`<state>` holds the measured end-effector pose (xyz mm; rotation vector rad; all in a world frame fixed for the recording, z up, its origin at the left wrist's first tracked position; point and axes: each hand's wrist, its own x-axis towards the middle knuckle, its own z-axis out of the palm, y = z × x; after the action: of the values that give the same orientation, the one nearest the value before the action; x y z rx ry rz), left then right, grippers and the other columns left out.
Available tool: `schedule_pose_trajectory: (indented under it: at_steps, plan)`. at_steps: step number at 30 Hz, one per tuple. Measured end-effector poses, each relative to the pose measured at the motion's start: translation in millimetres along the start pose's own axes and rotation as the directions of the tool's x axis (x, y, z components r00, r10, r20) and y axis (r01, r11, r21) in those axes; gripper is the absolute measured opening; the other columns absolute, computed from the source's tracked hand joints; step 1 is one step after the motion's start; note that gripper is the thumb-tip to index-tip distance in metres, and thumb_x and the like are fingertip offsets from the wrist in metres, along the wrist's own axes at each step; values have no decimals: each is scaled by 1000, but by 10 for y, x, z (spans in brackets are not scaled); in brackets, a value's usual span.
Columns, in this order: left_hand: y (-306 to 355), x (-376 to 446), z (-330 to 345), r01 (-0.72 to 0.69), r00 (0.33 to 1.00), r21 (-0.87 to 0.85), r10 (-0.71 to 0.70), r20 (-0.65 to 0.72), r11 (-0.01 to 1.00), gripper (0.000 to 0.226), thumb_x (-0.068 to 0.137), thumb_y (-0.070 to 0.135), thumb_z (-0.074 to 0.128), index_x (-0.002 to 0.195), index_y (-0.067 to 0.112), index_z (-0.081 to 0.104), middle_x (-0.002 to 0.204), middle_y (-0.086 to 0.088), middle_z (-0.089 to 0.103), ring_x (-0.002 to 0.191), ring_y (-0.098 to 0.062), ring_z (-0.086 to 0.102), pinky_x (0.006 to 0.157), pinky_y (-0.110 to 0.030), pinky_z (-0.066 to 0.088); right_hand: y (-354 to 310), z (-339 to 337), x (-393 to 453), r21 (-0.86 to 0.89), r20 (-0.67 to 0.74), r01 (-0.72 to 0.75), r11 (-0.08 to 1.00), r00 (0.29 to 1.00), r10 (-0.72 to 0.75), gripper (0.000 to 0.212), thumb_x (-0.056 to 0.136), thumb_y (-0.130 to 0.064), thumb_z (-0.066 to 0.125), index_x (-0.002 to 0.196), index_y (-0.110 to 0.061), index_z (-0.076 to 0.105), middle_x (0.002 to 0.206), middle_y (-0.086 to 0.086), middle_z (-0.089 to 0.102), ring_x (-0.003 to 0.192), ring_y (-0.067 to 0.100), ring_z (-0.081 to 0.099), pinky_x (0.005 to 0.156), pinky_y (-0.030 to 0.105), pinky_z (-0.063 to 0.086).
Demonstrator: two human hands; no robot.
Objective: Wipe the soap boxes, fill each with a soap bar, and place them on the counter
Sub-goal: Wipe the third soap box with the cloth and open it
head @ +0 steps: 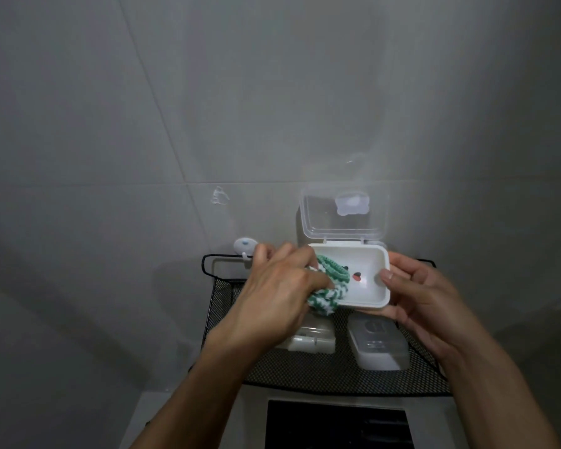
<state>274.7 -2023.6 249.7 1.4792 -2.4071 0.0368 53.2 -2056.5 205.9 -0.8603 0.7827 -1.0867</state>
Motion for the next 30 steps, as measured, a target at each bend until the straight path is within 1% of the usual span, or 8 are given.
schedule_pose_trajectory:
  at_steps: [6,9,12,16,22,25,27,30]
  plan:
    - [-243,-26,-47,41,999,-10,-41,10,999,30,89,32,66,119,36,69,109,9,55,102,-13,48,84,-33,35,6,16,7,29,-14,-48,998,999,49,47,80,-1,60,127,-1,60,118,19,72,98,33,74,67,46,62]
    - [-258,-28,-103,81,988,-19,-83,-130,997,29,87,31,68,116,30,71,108,5,56,99,-16,51,74,-37,48,28,39,15,37,-20,-74,997,997,75,46,78,-3,61,124,-3,63,117,18,72,96,33,74,66,47,62]
    - [-71,62,-125,12,970,-38,-21,-240,999,33,84,34,71,116,26,70,109,2,57,98,-18,53,71,-36,47,44,99,27,32,12,-73,997,997,73,45,80,-4,62,125,-2,63,118,20,72,97,33,74,67,45,62]
    - [199,217,-38,-45,976,-40,35,-217,998,36,84,33,73,119,26,68,113,-1,58,102,-22,55,79,-38,44,35,171,31,34,73,-48,998,996,45,42,86,-3,59,129,-2,61,121,21,70,99,34,73,71,45,62]
    - [126,222,64,72,965,30,-62,-256,997,25,86,16,69,110,24,70,116,2,59,103,-21,53,85,-39,44,-62,60,-19,40,-23,-8,999,1000,9,44,81,-3,60,124,-4,63,117,19,72,95,32,74,65,43,63]
    - [73,144,157,154,943,-170,-196,-270,973,24,87,14,69,110,20,68,116,4,58,104,-14,54,86,-31,47,-88,17,-56,37,-52,-5,999,999,7,44,78,-3,61,121,-7,65,114,16,74,90,29,76,60,39,62]
    - [27,89,217,221,896,-430,-356,-263,875,21,86,15,71,105,22,65,107,11,61,94,-2,56,77,-16,45,-96,-4,-74,44,-68,-7,999,998,10,42,78,-2,60,119,-8,66,113,15,75,90,29,76,60,39,62]
    - [-74,70,249,286,816,-809,-574,-76,514,16,88,20,70,99,28,63,93,16,70,81,4,66,63,-8,48,-129,-31,-83,52,-74,1,999,997,3,41,78,-4,60,118,-9,66,112,14,75,90,28,76,60,40,62]
